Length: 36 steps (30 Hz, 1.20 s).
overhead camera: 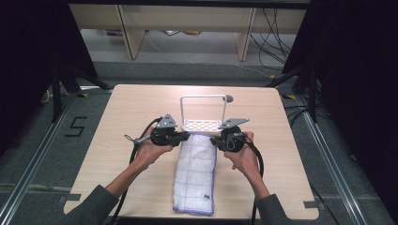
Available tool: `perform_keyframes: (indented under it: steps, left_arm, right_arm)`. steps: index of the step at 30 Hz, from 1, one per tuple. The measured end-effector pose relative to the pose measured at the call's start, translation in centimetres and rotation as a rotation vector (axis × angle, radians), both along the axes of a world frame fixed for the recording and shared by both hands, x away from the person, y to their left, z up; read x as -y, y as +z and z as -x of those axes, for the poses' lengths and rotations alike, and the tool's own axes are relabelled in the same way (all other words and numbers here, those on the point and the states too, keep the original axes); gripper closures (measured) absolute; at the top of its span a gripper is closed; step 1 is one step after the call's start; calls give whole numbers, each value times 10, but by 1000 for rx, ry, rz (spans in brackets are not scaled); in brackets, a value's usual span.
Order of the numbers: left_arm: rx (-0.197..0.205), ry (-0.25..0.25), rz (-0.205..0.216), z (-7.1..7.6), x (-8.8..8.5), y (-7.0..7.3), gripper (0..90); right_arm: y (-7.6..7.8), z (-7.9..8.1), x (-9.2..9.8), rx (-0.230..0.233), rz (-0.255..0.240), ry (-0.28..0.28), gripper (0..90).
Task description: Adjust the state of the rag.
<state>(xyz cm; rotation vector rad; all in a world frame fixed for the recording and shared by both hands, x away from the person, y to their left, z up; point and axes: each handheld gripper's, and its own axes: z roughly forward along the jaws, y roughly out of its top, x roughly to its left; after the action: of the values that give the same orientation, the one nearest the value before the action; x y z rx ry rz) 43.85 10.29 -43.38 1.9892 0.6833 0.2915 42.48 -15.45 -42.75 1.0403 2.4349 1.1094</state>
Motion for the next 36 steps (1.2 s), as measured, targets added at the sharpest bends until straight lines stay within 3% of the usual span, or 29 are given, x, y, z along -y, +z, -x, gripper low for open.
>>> perform_keyframes:
  steps: [1,2,5,7,8,11,12,16,22,28,36]
  left_arm:
    - [7,-1,-2,2,-1,3,851]
    - [15,-13,5,5,-2,8,852]
    - [21,-19,-1,11,-4,18,851]
    - [15,-17,23,12,-4,21,851]
    - [10,-17,23,13,-4,23,851]
    - [15,-34,6,15,-4,28,850]
    - [16,-39,5,15,-3,30,850]
    - [12,-31,6,15,-5,36,847]
    - [8,-41,40,17,-6,46,847]
    - [39,-57,48,24,-3,59,848]
    - [59,-58,48,25,-3,68,848]
  right_arm:
    - [5,2,1,-7,-3,6,848]
    - [6,3,1,19,-9,10,848]
    - [17,10,4,10,-17,8,848]
    - [21,12,5,7,-27,3,848]
    - [22,12,6,25,-29,10,848]
    - [27,14,6,16,-40,1,848]
    - [28,13,7,36,-35,12,848]
    - [35,16,6,39,-45,21,848]
    - [47,19,9,66,-79,28,847]
    - [57,24,13,95,-107,50,848]
    - [65,28,16,101,-117,16,847]
